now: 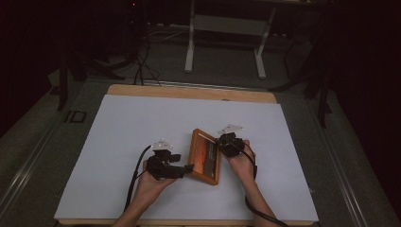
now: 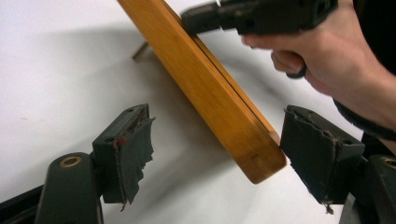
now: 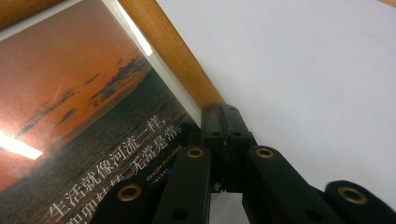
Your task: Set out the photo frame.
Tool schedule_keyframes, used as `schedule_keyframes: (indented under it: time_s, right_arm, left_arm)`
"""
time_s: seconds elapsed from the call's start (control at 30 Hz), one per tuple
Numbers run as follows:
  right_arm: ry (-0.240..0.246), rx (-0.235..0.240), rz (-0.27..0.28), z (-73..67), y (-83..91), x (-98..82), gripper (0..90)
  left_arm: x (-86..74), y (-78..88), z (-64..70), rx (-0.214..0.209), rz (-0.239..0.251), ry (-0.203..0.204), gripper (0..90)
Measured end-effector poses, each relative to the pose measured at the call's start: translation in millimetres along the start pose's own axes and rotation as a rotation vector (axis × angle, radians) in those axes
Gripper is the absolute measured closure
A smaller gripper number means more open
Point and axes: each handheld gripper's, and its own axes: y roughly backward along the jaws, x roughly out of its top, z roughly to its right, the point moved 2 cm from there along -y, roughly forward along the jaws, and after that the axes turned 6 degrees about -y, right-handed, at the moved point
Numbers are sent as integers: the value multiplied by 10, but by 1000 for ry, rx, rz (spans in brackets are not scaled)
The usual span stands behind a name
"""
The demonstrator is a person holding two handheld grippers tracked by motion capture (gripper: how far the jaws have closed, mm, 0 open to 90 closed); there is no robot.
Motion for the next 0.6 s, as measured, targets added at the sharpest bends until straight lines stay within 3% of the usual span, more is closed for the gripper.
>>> schedule_keyframes:
  time_s: [0.2,0.23,0.47,0.6]
  right_arm:
    - [-3,1,2,1,1,-4,899]
    - [-3,1,2,2,2,-4,899]
    - [-6,-4,4,-4,1,-7,899]
    - [-9,-3,9,-3,1,-12,899]
  left_arm:
    - [-36,-114,65,-31,-31,-6,275]
    - [-48,-158,96,-58,-39,4,287]
    - [-67,-286,171,-108,-61,30,383]
    - [-71,-308,168,-102,-64,48,435]
